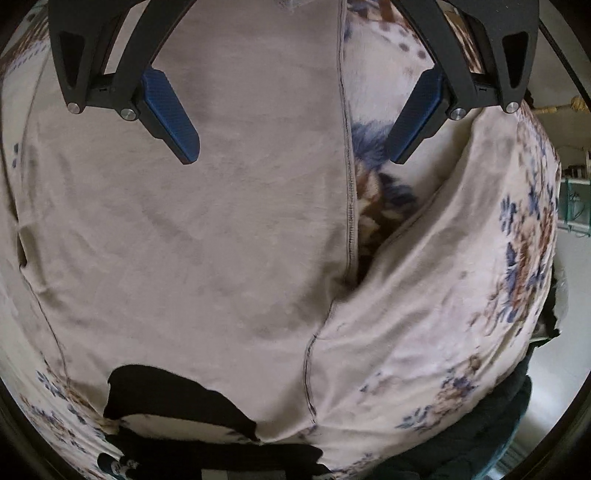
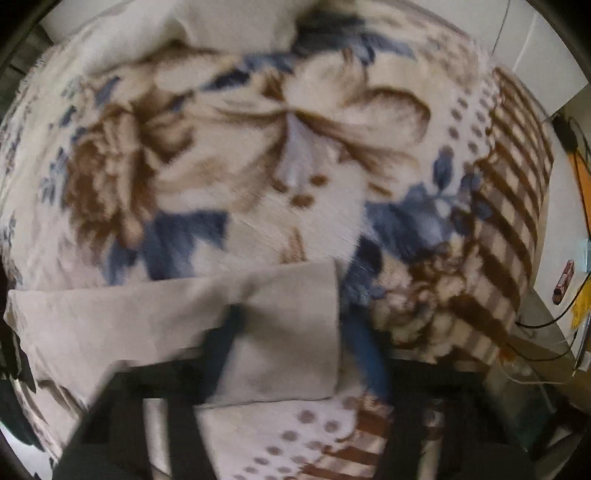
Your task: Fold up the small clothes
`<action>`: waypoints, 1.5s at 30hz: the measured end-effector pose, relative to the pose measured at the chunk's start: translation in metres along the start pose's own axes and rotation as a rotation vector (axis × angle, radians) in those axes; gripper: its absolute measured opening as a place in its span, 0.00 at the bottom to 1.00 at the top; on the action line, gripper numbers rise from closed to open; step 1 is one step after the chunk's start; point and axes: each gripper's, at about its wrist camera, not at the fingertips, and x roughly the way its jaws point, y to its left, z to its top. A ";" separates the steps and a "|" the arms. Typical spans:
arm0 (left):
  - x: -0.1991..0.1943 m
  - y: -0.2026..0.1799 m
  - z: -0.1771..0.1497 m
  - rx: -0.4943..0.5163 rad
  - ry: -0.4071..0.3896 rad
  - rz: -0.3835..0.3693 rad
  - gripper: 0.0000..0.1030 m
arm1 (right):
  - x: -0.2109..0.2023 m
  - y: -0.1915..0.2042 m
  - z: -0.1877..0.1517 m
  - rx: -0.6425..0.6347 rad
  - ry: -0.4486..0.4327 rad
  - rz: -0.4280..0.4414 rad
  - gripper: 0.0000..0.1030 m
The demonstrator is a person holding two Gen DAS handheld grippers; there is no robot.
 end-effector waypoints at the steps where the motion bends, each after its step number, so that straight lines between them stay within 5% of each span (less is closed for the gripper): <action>1: 0.000 0.002 -0.001 0.001 -0.002 -0.005 1.00 | -0.005 0.006 -0.005 -0.014 -0.023 -0.012 0.09; 4: -0.006 0.015 -0.001 -0.009 -0.009 -0.018 1.00 | -0.030 0.030 -0.024 -0.083 -0.092 -0.022 0.08; 9: -0.023 0.053 -0.004 -0.070 -0.032 -0.023 1.00 | -0.099 0.132 -0.101 -0.436 -0.207 0.019 0.07; 13: -0.031 0.108 -0.018 -0.198 -0.016 -0.013 1.00 | -0.142 0.242 -0.204 -0.816 -0.254 0.083 0.07; 17: -0.030 0.168 -0.045 -0.322 -0.002 0.048 1.00 | -0.133 0.330 -0.356 -1.257 -0.283 0.115 0.07; 21: -0.024 0.217 -0.079 -0.392 0.006 0.117 1.00 | -0.083 0.345 -0.479 -1.588 -0.250 0.064 0.07; 25: -0.014 0.252 -0.108 -0.436 0.044 0.160 1.00 | -0.046 0.322 -0.540 -1.694 -0.158 -0.030 0.07; 28: -0.009 0.273 -0.128 -0.484 0.064 0.168 1.00 | -0.031 0.304 -0.552 -1.715 -0.126 -0.093 0.07; 31: -0.004 0.290 -0.141 -0.518 0.084 0.167 1.00 | -0.026 0.299 -0.542 -1.665 0.044 -0.054 0.14; 33: -0.002 0.307 -0.155 -0.580 0.079 0.135 1.00 | -0.031 0.300 -0.518 -1.580 0.196 0.054 0.50; 35: 0.000 0.325 -0.168 -0.668 0.059 0.087 1.00 | -0.040 0.298 -0.488 -1.462 0.253 0.126 0.64; 41: 0.044 0.368 -0.191 -0.972 0.073 -0.062 1.00 | -0.034 0.284 -0.406 -1.229 0.183 0.016 0.64; 45: 0.082 0.379 -0.189 -1.131 0.063 -0.198 0.74 | -0.028 0.271 -0.362 -1.098 0.174 -0.026 0.64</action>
